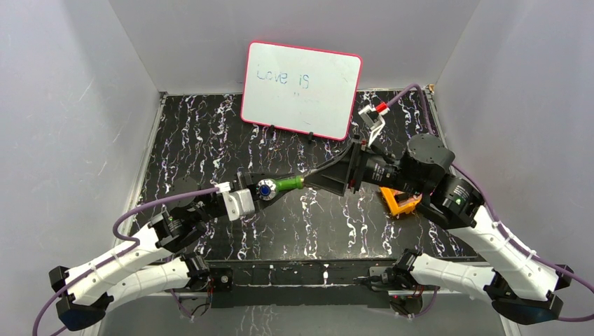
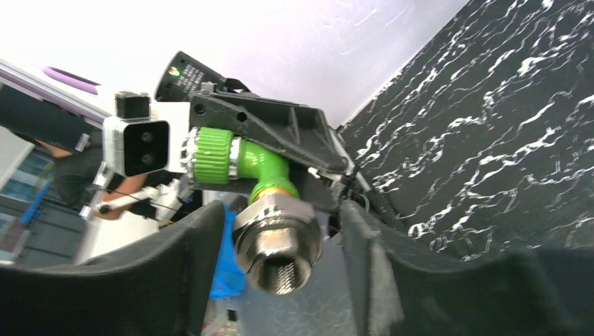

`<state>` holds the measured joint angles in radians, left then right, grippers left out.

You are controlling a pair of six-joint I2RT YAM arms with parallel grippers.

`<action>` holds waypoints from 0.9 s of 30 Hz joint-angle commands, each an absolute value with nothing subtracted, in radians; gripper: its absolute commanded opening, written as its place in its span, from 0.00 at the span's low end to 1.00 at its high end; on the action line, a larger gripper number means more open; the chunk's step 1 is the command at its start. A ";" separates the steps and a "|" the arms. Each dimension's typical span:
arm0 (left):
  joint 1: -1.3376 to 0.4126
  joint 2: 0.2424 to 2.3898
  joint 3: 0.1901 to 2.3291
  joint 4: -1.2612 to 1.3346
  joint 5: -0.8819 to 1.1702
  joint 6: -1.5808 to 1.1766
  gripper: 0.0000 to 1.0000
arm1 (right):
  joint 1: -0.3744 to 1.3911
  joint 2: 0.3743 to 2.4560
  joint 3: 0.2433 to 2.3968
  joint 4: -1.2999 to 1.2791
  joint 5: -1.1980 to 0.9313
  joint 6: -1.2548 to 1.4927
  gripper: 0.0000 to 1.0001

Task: Install the water faucets
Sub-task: Screw the water faucet onto the adaptor.

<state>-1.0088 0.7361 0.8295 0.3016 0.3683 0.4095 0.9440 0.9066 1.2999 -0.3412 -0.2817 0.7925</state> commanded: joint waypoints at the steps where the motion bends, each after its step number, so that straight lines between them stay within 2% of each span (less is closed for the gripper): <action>1: -1.014 0.714 0.836 0.441 0.386 0.415 0.00 | 0.951 0.916 1.324 -0.271 -0.253 0.783 0.78; 3: -1.013 0.711 0.829 0.439 0.387 0.406 0.00 | 0.951 0.905 1.320 -0.248 -0.228 0.773 0.83; 7: -1.013 0.703 0.819 0.434 0.380 0.381 0.00 | 0.952 0.860 1.290 -0.176 -0.177 0.734 0.87; 11: -1.012 0.691 0.817 0.430 0.344 0.290 0.00 | 0.952 0.788 1.214 -0.039 -0.164 0.609 0.88; 15: -1.013 0.690 0.858 0.362 0.285 0.132 0.00 | 0.951 0.737 1.168 0.050 -0.221 0.370 0.86; 21: -1.013 0.705 0.961 0.182 0.243 -0.110 0.00 | 0.951 0.721 1.201 -0.048 -0.414 -0.078 0.85; 27: -1.013 0.712 1.026 0.074 0.273 -0.254 0.00 | 0.951 0.757 1.271 -0.211 -0.502 -0.311 0.85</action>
